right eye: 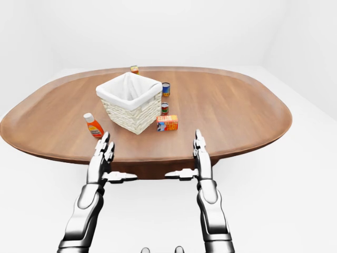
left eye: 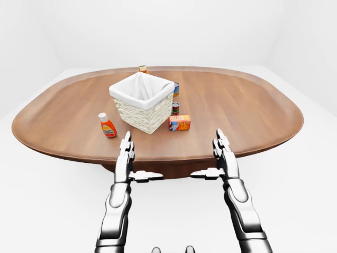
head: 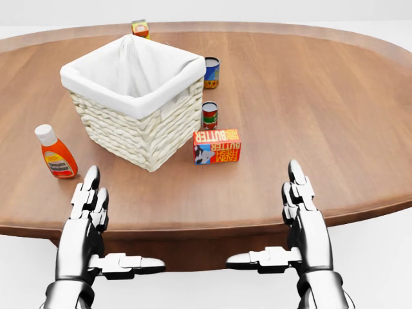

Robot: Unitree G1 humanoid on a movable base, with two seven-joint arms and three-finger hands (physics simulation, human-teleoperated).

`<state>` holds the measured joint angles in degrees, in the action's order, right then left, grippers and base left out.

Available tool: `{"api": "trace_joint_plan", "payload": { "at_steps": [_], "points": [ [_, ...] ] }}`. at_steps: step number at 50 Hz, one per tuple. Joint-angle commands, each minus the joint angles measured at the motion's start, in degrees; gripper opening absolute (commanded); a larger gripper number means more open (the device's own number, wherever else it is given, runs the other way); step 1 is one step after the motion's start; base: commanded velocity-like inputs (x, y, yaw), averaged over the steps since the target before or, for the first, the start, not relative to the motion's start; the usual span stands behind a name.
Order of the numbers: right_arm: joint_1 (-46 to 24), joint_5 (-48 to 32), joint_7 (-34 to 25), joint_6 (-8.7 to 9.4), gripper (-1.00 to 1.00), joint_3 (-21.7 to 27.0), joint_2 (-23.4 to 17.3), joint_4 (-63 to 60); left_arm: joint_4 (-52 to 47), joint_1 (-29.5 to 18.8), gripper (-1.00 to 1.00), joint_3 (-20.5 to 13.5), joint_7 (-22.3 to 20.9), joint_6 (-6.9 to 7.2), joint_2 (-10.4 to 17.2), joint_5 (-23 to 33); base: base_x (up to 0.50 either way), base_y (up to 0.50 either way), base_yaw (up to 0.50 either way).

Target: Pick up the butter and put it in the basket.

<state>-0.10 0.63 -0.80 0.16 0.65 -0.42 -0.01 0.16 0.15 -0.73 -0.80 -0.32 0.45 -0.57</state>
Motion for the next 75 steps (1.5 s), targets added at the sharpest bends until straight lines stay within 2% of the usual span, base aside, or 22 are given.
{"api": "trace_joint_plan", "payload": {
  "at_steps": [1, 6, 11, 12, 18, 24, 27, 29, 34, 42, 58, 75],
  "points": [
    [-0.3, 0.7, -1.5, 1.39, 1.0, 1.3, -0.8, -0.5, 0.5, 0.9, 1.0, -1.2, -1.3, -1.3, 0.4, -0.9, 0.0, 0.0, 0.0],
    [-1.7, 0.1, -1.5, 4.84, 1.0, 1.6, -1.1, -2.4, -0.5, 0.6, 1.0, -1.1, -1.4, -0.11, 0.5, -0.9, 0.0, 0.0, 0.0],
    [-2.8, -0.7, -2.2, 4.84, 1.0, 1.8, -1.8, -5.1, -1.6, -0.2, 1.0, -1.5, -1.6, 1.66, 0.9, -0.6, 0.0, 0.0, 0.0],
    [-1.1, -0.1, -4.0, 4.84, 1.0, 3.1, -2.8, -6.4, -2.3, -0.8, 1.0, -1.8, -1.8, 2.74, 1.1, -0.6, 0.0, 0.0, 0.0],
    [3.1, 1.4, -8.0, 4.84, 1.0, 5.1, -2.8, -16.3, -5.8, -1.1, 1.0, -2.8, -2.3, 5.32, 1.6, -0.6, 0.0, 0.0, 0.0],
    [4.0, 1.9, -10.0, 4.84, 1.0, 6.4, -2.5, -21.4, -8.4, -2.0, 1.0, -3.6, -2.9, 5.32, 2.1, -0.4, 0.0, 0.0, 0.0],
    [1.6, 0.6, -9.4, 4.84, 1.0, 5.3, -2.5, -22.3, -9.1, -3.0, 1.0, -4.1, -3.0, 5.32, 2.5, -0.4, 0.0, 0.0, 0.0],
    [2.2, 0.9, -11.4, 4.84, 1.0, 6.6, -3.5, -24.0, -9.4, -4.2, 1.0, -4.5, -3.1, 5.32, 2.8, -0.4, 0.0, 0.0, 0.0],
    [-1.3, 0.5, -10.8, 4.84, 1.0, 6.6, -3.5, -24.3, -9.5, -5.5, 1.0, -4.7, -3.0, 5.32, 3.1, -0.2, 0.0, 0.0, 0.0],
    [-0.3, 2.0, -12.3, 4.84, 1.0, 5.7, -3.2, -27.8, -10.2, -7.2, 1.0, -5.0, -2.7, 5.32, 3.4, -0.2, 0.05, 0.04, 0.0],
    [-3.3, 1.5, -10.0, 4.84, 1.0, 3.5, -2.2, -25.8, -10.0, -7.7, 1.0, -4.5, -2.5, 5.32, 3.2, -0.3, 0.42, 0.31, 0.0],
    [-2.3, 3.0, -10.4, 4.84, 1.0, 4.4, -2.7, -26.8, -11.2, -7.7, 1.0, -4.7, -2.3, 5.32, 3.4, -0.3, 0.5, 0.14, 0.0]
  ]
}}
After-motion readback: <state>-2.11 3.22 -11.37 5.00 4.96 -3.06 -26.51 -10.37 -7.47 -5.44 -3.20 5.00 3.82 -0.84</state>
